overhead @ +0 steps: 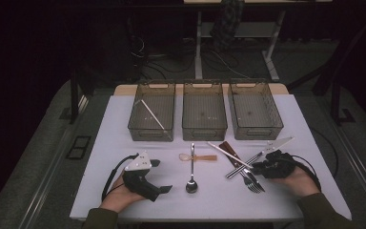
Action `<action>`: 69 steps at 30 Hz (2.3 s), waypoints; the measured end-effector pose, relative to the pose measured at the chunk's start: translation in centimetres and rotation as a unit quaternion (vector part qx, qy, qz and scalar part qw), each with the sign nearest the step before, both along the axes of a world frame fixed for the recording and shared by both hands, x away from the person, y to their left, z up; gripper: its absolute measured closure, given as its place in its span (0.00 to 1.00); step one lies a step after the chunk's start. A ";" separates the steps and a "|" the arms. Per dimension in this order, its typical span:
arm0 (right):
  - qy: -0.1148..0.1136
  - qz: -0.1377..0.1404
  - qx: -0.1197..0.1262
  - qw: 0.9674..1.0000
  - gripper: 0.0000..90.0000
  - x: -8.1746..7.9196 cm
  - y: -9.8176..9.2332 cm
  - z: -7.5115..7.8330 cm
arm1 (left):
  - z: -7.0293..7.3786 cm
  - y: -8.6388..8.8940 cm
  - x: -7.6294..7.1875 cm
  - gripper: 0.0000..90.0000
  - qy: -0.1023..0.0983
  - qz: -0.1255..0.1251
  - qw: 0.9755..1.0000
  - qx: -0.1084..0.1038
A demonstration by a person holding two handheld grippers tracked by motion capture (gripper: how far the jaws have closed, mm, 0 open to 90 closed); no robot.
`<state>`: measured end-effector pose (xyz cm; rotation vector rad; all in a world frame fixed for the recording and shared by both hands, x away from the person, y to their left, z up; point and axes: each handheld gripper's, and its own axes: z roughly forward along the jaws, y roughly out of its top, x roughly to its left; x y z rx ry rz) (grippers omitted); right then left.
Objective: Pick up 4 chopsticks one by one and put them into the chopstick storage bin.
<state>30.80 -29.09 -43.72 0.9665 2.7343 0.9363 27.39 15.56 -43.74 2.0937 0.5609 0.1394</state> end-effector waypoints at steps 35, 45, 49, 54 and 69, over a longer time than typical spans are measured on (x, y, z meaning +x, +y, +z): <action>-0.004 0.003 0.011 1.000 0.95 0.1 -0.4 -0.4 | 0.0 -0.1 0.0 0.00 0.001 -0.002 1.000 0.001; 0.004 0.005 0.061 0.998 0.95 -0.1 -1.0 0.4 | -0.1 -0.2 -0.1 0.00 0.002 -0.004 1.000 -0.001; 0.000 0.004 0.077 0.997 0.95 -0.3 -1.2 0.7 | -0.1 -0.1 -0.1 0.00 0.001 -0.002 1.000 -0.003; -0.007 -0.005 0.091 0.996 0.95 -0.4 -1.3 1.3 | -0.1 -0.1 -0.1 0.00 0.003 0.001 1.000 -0.008; -0.038 -0.006 0.111 0.993 0.95 -0.4 -0.4 2.9 | -0.2 0.1 0.0 0.00 0.000 0.005 1.000 -0.006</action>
